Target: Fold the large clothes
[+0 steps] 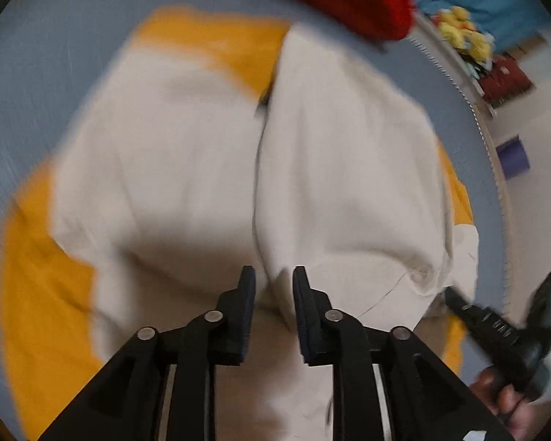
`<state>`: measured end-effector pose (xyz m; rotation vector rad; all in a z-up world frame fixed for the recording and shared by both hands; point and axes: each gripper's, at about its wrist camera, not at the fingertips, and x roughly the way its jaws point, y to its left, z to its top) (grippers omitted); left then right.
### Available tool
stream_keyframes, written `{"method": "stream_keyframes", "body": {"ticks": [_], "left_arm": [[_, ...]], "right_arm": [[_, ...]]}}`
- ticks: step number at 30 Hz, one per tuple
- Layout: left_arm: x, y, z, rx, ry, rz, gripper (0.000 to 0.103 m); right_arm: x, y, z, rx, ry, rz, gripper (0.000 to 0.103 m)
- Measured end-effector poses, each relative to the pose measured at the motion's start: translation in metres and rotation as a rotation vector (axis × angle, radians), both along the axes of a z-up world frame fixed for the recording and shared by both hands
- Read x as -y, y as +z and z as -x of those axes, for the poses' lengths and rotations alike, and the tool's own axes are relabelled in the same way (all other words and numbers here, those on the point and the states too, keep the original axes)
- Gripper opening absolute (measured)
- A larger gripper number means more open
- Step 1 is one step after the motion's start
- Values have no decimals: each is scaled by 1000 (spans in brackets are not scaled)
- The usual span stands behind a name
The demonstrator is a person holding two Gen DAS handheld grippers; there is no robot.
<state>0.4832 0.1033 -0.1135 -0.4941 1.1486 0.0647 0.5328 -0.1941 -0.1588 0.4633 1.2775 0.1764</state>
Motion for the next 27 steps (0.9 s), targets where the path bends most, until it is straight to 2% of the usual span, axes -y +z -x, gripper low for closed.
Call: {"method": "stream_keyframes", "body": {"ticks": [1, 2, 4, 6, 8, 10, 13, 15, 17, 21, 23, 25, 27], "left_arm": [[9, 14, 3, 59, -28, -54, 30], [20, 24, 5, 111, -66, -73, 33], [40, 24, 4, 147, -148, -34, 34], [58, 4, -1, 112, -216, 35, 34], [71, -35, -2, -5, -248, 70, 34], [73, -52, 0, -63, -262, 68, 32], [62, -37, 1, -48, -275, 65, 32], [46, -19, 2, -8, -254, 43, 32], [31, -5, 3, 21, -223, 33, 32], [13, 22, 17, 94, -209, 0, 32], [6, 45, 33, 149, -212, -39, 30], [8, 66, 48, 218, -217, -70, 28], [9, 91, 66, 288, -217, -108, 26]], "right_arm": [[1, 9, 1, 33, -11, 38, 13], [2, 21, 2, 80, -27, 84, 16], [3, 49, 6, 207, -68, 150, 24], [-2, 66, 9, 309, -51, 128, 26], [-18, 73, 11, 361, 39, 45, 27], [-31, 60, 7, 311, 122, -68, 27], [-45, 21, 5, 133, 185, -138, 27], [-44, 4, 6, 64, 197, -114, 27], [-47, -10, 6, 7, 231, 16, 27], [-37, -6, 7, -3, 184, 61, 27], [-35, 18, 12, 89, 185, 124, 27], [-33, 50, 20, 186, 178, 137, 27], [-30, 97, 36, 354, 165, 157, 27]]}}
